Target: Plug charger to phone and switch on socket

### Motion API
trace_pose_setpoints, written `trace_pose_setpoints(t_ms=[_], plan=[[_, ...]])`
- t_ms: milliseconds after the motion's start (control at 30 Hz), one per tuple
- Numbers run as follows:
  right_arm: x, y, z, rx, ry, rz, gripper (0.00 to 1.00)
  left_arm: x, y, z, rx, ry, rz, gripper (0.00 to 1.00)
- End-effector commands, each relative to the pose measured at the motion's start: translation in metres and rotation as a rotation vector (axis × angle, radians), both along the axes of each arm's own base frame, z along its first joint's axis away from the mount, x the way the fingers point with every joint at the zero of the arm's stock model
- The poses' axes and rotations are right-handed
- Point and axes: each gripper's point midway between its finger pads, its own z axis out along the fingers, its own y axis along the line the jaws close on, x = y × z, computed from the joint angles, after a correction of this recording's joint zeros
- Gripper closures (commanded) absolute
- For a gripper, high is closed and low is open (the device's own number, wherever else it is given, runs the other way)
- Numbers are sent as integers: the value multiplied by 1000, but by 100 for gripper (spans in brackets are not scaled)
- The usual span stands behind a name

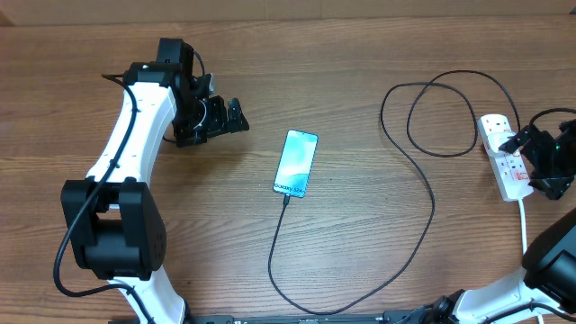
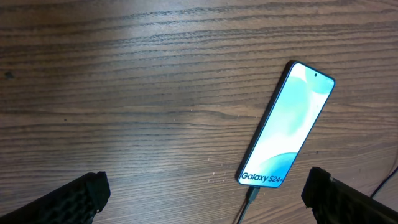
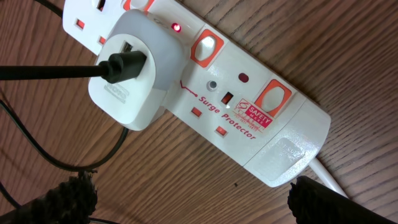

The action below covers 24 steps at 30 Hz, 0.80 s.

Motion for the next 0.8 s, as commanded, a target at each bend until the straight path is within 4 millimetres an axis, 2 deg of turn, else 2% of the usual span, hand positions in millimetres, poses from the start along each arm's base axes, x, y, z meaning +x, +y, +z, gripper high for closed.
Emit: trace_pose_setpoints(t_ms=[0, 67, 167, 233, 333, 500, 667, 767], plan=[[7, -2, 11, -22, -35, 9, 0, 2, -2, 15, 2, -39, 2, 0], [7, -2, 11, -22, -35, 9, 0, 2, -2, 22, 1, -55, 2, 0], [7, -2, 11, -22, -35, 9, 0, 0, -2, 50, -4, -128, 3, 0], [7, -2, 11, -22, -35, 9, 0, -4, -1, 79, -10, -206, 3, 0], [7, -2, 11, -22, -35, 9, 0, -19, 0, 136, -22, -358, 3, 0], [7, -2, 11, -22, -35, 9, 0, -65, 3, 227, -42, -624, 4, 0], [7, -2, 11, -22, -35, 9, 0, -102, 6, 272, -54, -775, 4, 0], [7, -2, 11, -22, -35, 9, 0, -106, 6, 276, -55, -789, 4, 0]])
